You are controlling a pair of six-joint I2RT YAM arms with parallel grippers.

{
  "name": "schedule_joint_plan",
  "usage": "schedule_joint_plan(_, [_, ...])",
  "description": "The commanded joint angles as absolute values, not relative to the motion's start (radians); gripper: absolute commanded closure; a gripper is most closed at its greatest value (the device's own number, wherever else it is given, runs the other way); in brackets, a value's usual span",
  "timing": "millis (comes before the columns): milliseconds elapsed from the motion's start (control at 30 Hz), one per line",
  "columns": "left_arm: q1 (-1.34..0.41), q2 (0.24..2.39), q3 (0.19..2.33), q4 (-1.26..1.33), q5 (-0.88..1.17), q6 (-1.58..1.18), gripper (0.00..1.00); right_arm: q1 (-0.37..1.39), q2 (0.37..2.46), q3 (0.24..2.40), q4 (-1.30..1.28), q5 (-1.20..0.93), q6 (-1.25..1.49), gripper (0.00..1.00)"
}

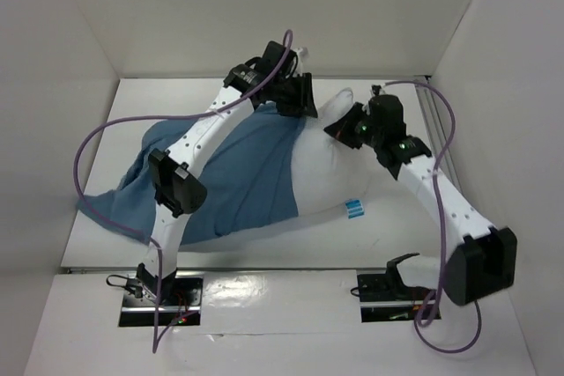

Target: Put the pillow into the pillowcase

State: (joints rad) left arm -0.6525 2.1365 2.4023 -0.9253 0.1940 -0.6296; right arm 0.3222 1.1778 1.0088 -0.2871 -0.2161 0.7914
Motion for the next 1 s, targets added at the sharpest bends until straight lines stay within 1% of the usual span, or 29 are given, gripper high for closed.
schedule_joint_plan(0, [-0.621,2.125,2.47,-0.81,0.276,-0.557,0.41,0.267,1.348,1.136,-0.251,-0.202,0.738,0.93])
schedule_joint_plan(33, [-0.621,2.099,2.47,-0.822,0.255,-0.542,0.34,0.25,1.389,1.169,-0.274,-0.202,0.717,0.79])
schedule_joint_plan(67, [-0.621,2.067,2.433,-0.822,0.23,-0.526,0.26,0.236,1.463,1.196,-0.291,-0.212,0.695,0.58])
schedule_joint_plan(100, [-0.633,2.033,2.41,-0.831,0.207,-0.496,0.19,0.207,1.494,1.242,-0.308,-0.247,0.652,0.44])
schedule_joint_plan(133, [-0.643,2.001,2.387,-0.831,0.181,-0.482,0.16,0.192,1.52,1.262,-0.352,-0.261,0.635,0.3])
schedule_joint_plan(167, [-0.664,1.97,2.37,-0.856,0.122,-0.473,0.14,0.18,1.538,1.276,-0.366,-0.273,0.62,0.26])
schedule_joint_plan(233, [-0.675,1.908,2.345,-0.9,0.062,-0.463,0.14,0.146,1.549,1.287,-0.391,-0.285,0.594,0.22])
schedule_joint_plan(267, [-0.686,1.896,2.336,-0.926,-0.002,-0.463,0.14,0.146,1.531,1.287,-0.391,-0.285,0.577,0.16])
schedule_joint_plan(333, [-0.696,1.864,2.292,-0.988,-0.073,-0.474,0.15,0.108,1.474,1.253,-0.4,-0.261,0.548,0.09])
schedule_joint_plan(367, [-0.707,1.864,2.274,-1.005,-0.137,-0.483,0.15,0.098,1.457,1.253,-0.417,-0.261,0.534,0.07])
schedule_joint_plan(433, [-0.707,1.852,2.202,-1.017,-0.179,-0.503,0.16,0.078,1.414,1.229,-0.443,-0.247,0.491,0.03])
schedule_joint_plan(567, [-0.716,1.897,2.184,-1.057,-0.284,-0.567,0.21,0.054,1.399,1.201,-0.488,-0.285,0.442,0.02])
schedule_joint_plan(667, [-0.716,1.936,2.22,-1.097,-0.373,-0.635,0.28,0.054,1.399,1.183,-0.497,-0.294,0.419,0.02])
schedule_joint_plan(700, [-0.716,1.947,2.22,-1.107,-0.429,-0.653,0.28,0.054,1.399,1.171,-0.497,-0.295,0.419,0.02])
schedule_joint_plan(867, [-0.693,1.97,2.22,-1.118,-0.5,-0.721,0.29,0.044,1.411,1.16,-0.497,-0.295,0.396,0.01])
schedule_joint_plan(967, [-0.672,1.989,2.21,-1.108,-0.5,-0.733,0.29,0.035,1.434,1.17,-0.497,-0.313,0.387,0.01])
